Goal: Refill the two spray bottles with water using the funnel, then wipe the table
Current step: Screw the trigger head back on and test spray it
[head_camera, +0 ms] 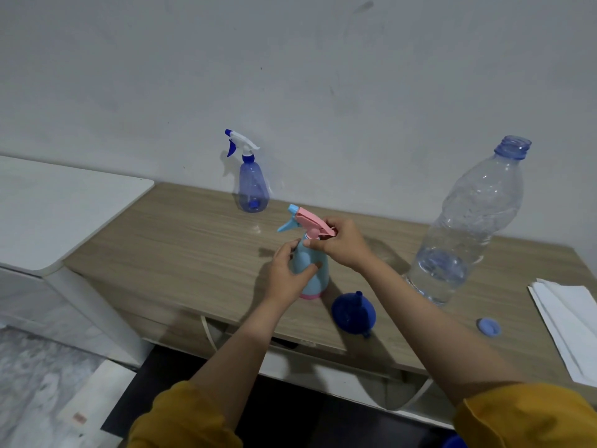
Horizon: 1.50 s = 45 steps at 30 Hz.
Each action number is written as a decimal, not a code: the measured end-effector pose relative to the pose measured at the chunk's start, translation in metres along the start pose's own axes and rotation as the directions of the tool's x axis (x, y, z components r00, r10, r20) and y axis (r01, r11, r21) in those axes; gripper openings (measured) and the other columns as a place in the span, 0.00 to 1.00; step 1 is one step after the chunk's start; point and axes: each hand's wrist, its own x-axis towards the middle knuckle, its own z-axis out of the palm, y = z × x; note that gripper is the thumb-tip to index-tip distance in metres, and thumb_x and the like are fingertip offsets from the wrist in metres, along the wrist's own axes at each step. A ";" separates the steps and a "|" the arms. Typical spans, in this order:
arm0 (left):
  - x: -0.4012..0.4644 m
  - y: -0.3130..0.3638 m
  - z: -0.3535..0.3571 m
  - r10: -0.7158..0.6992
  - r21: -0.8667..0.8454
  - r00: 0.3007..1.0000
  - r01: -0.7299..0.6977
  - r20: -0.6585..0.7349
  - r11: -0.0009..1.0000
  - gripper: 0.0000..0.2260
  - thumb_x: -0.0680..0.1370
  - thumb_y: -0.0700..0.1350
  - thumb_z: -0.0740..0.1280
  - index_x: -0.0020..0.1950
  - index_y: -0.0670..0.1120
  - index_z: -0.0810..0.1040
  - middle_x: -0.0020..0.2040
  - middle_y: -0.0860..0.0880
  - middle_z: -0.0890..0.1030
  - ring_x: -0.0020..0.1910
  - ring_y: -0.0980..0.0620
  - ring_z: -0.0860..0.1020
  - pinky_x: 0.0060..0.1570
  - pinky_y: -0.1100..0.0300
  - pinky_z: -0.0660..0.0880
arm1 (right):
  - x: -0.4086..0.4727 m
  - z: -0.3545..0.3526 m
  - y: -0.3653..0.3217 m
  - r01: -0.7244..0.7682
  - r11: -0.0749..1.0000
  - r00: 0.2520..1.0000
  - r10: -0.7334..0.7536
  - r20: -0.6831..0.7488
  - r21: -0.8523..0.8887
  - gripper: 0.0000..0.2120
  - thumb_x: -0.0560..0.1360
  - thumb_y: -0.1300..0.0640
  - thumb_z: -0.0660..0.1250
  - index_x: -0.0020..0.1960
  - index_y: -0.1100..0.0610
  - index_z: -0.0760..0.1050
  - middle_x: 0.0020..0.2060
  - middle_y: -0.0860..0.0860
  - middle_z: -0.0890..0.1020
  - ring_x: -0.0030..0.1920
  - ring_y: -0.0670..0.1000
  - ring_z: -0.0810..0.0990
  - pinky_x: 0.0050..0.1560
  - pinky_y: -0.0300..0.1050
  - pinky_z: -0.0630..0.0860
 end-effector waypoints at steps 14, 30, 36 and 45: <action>-0.002 0.003 -0.001 0.010 0.035 1.000 -0.010 0.001 0.999 0.23 0.71 0.47 0.75 0.64 0.48 0.73 0.59 0.51 0.76 0.57 0.56 0.73 0.46 0.71 0.69 | 0.010 -0.003 -0.017 0.069 0.957 0.997 -0.055 0.055 -0.283 0.16 0.65 0.51 0.79 0.40 0.59 0.75 0.31 0.49 0.73 0.31 0.47 0.68 0.31 0.40 0.63; -0.004 0.004 -0.001 -0.010 0.034 1.000 0.010 -0.012 0.999 0.26 0.70 0.47 0.75 0.66 0.48 0.72 0.61 0.50 0.76 0.59 0.54 0.74 0.43 0.73 0.70 | -0.013 0.028 0.012 -0.015 0.972 0.970 0.072 -0.233 0.236 0.16 0.68 0.61 0.77 0.54 0.61 0.77 0.38 0.46 0.78 0.33 0.40 0.75 0.37 0.32 0.74; -0.005 0.005 -0.001 -0.009 0.036 1.000 0.009 -0.006 0.999 0.27 0.70 0.48 0.75 0.67 0.49 0.72 0.60 0.52 0.77 0.57 0.57 0.75 0.40 0.75 0.70 | -0.014 0.030 0.016 -0.012 0.981 0.970 0.059 -0.237 0.195 0.14 0.69 0.60 0.76 0.53 0.58 0.79 0.42 0.47 0.79 0.39 0.43 0.75 0.43 0.39 0.74; -0.004 0.000 -0.001 -0.022 0.071 0.999 0.024 -0.027 0.997 0.25 0.69 0.45 0.75 0.64 0.49 0.72 0.59 0.52 0.77 0.58 0.54 0.76 0.50 0.63 0.75 | -0.016 0.048 0.022 0.009 0.983 0.944 0.052 -0.327 0.183 0.17 0.69 0.58 0.75 0.57 0.57 0.78 0.54 0.54 0.80 0.52 0.49 0.79 0.50 0.40 0.76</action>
